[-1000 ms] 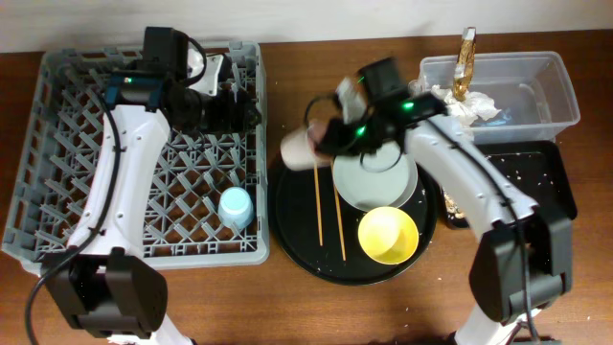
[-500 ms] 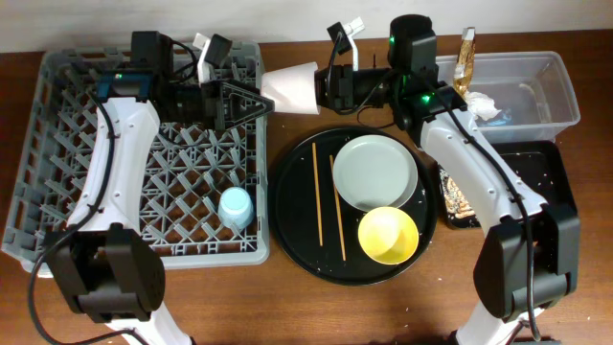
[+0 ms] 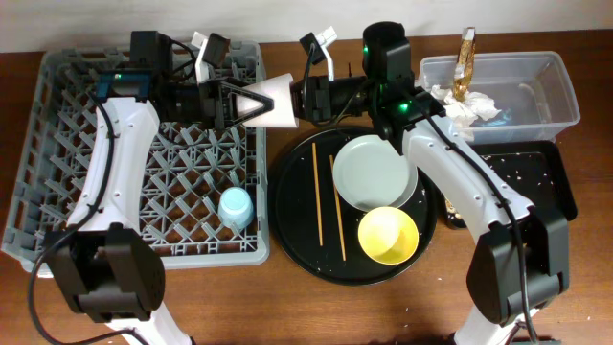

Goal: Sort waste into correct bins and load items into the dishwasher rack

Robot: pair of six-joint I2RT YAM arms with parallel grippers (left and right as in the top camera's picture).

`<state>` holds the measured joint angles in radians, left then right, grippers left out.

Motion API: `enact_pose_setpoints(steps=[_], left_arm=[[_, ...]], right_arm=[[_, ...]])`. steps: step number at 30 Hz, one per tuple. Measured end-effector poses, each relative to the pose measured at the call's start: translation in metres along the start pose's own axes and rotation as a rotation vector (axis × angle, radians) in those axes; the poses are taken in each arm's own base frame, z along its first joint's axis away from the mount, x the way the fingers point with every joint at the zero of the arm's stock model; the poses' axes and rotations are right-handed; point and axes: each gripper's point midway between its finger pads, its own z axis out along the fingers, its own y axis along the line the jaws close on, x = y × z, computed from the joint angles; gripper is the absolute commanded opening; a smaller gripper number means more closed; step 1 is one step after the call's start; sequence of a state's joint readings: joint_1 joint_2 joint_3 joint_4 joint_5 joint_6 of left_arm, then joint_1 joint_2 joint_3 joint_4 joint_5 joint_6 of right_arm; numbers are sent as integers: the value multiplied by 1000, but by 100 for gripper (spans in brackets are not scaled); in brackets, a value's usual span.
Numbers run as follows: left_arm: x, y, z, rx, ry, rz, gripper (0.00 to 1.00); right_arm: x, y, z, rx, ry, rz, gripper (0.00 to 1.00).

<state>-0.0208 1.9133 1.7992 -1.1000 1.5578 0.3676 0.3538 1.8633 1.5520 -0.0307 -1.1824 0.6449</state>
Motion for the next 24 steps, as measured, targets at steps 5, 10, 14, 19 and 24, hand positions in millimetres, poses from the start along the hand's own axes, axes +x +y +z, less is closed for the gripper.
enact_pose_setpoints(steps=[5,10,14,19,24], left_arm=[[-2,12,-10,-16,-19,-1,69],[0,27,-20,-106,-7,-1,69],[-2,37,-36,-167,-20,-4,61],[26,101,-76,-681,130,-184,63],[68,115,-107,-1206,413,-269,66]], right_arm=[[-9,-4,-11,27,-34,-8,97],[-7,-30,-26,125,-58,66,98],[-2,-54,-45,215,-67,128,99],[46,-113,-70,556,4,293,98],[85,-154,-114,923,81,358,99]])
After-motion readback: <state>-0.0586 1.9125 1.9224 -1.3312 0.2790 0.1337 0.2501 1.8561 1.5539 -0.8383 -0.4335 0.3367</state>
